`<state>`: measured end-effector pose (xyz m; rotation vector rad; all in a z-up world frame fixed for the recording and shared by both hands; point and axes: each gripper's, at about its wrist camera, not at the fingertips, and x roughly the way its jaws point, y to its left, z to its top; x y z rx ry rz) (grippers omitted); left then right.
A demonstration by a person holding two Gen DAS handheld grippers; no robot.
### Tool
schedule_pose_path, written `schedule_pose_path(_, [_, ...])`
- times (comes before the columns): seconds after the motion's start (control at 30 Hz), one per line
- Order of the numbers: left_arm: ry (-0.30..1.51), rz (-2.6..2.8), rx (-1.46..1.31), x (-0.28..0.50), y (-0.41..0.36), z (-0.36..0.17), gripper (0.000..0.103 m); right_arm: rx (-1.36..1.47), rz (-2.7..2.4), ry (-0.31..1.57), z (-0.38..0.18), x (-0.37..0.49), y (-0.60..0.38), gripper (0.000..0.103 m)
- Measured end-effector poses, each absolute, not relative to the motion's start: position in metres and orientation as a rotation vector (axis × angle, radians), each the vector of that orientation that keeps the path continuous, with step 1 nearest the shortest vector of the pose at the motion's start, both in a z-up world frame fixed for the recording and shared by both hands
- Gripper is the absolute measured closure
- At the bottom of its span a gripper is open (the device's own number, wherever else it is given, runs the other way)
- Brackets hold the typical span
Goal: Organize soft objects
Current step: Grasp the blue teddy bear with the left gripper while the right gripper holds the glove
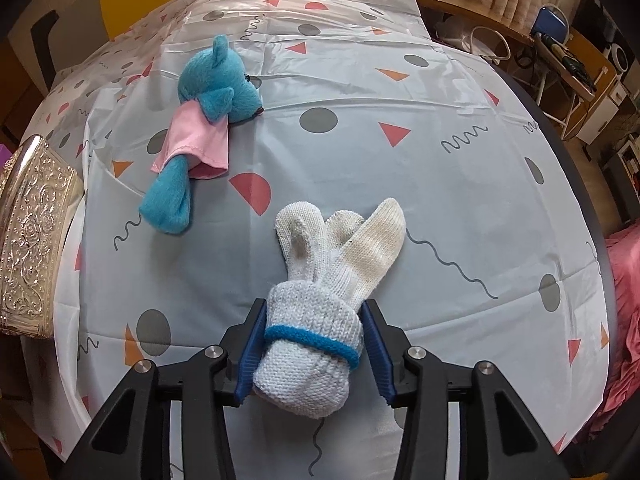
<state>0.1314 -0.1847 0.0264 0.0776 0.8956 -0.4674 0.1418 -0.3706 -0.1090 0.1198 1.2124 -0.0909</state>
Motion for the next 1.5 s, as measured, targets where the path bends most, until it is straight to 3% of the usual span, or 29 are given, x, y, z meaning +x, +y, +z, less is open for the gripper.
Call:
schedule_pose_path(0.33, [1.042, -0.37, 0.086, 0.194, -0.225, -0.051, 0.036, 0.139, -0.082, 1.232, -0.109, 0.145, -0.378, 0.057])
schedule_pose_path(0.8, [1.057, -0.305, 0.144, 0.27, -0.261, -0.092, 0.035, 0.087, -0.088, 1.23, -0.111, 0.149, -0.368, 0.056])
schedule_pose_path(0.83, [1.064, -0.299, 0.154, 0.272, -0.262, -0.096, 0.036, 0.079, -0.089, 1.229, -0.112, 0.148, -0.366, 0.056])
schedule_pose_path(0.87, [1.08, -0.306, 0.162, 0.274, -0.263, -0.1, 0.047, 0.073, -0.09, 1.226, -0.112, 0.149, -0.365, 0.056])
schedule_pose_path(0.9, [1.102, -0.319, 0.175, 0.274, -0.264, -0.106, 0.06, 0.068, -0.09, 1.223, -0.112, 0.149, -0.365, 0.056])
schedule_pose_path(1.0, [1.067, -0.318, 0.205, 0.264, -0.261, -0.107, 0.064, 0.064, -0.096, 1.221, -0.112, 0.147, -0.363, 0.057])
schedule_pose_path(1.5, [1.022, -0.362, 0.29, 0.174, -0.233, -0.111, 0.065, 0.026, -0.079, 1.209, -0.116, 0.144, -0.362, 0.057])
